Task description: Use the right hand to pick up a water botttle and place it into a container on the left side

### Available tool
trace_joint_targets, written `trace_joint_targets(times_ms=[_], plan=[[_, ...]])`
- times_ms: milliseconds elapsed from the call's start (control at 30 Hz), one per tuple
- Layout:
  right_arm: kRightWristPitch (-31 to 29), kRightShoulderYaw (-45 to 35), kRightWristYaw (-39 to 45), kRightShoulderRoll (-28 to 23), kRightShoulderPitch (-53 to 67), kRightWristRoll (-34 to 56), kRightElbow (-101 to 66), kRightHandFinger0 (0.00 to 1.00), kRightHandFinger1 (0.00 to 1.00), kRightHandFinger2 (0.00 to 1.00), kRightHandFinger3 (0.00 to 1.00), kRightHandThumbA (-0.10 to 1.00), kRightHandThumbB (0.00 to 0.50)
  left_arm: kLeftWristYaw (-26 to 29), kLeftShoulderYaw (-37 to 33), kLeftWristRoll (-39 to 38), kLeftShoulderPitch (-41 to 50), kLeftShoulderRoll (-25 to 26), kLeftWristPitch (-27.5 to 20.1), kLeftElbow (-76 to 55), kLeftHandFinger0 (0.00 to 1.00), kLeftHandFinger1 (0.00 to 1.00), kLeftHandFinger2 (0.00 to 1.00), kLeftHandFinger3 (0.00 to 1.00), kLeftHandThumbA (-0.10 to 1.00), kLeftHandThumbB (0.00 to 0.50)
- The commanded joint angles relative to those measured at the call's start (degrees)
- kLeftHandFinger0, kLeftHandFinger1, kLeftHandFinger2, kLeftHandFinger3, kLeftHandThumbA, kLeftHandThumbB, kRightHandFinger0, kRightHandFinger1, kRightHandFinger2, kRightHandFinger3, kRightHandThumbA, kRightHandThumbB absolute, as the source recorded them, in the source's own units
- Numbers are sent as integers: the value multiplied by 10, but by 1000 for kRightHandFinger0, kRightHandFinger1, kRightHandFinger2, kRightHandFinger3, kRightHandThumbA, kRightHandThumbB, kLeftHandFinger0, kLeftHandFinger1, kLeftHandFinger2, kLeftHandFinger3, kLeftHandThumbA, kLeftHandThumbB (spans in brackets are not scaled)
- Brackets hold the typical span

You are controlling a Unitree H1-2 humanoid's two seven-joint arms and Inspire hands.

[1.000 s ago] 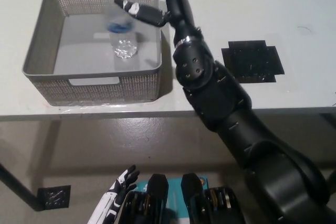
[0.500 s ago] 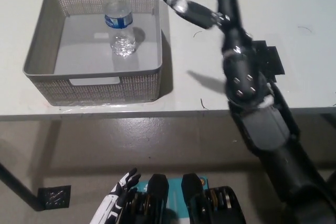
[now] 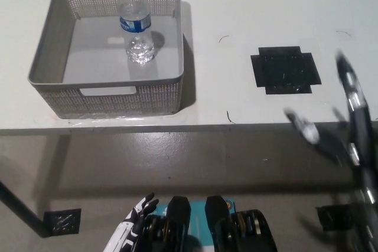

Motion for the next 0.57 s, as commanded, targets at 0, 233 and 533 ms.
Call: trace_joint_targets(times_ms=[0,233,533], plan=[[-99,1,93,-27,112,143,-27,1000,1000,1000,1000,1000,380,2,9,-13,-3,0,-35,-1,1000,1000,1000,1000,1000,281],[-94,-2,131,-8,149,177,51,1000,1000,1000,1000,998,365,8,19,-18,-13,-7,-26,0,1000,1000,1000,1000,1000,291],[-101,-28,166,-2,150,215,89,1000,1000,1000,1000,962,277,7,35,-24,-10,-14,-32,5,1000,1000,1000,1000,1000,292]])
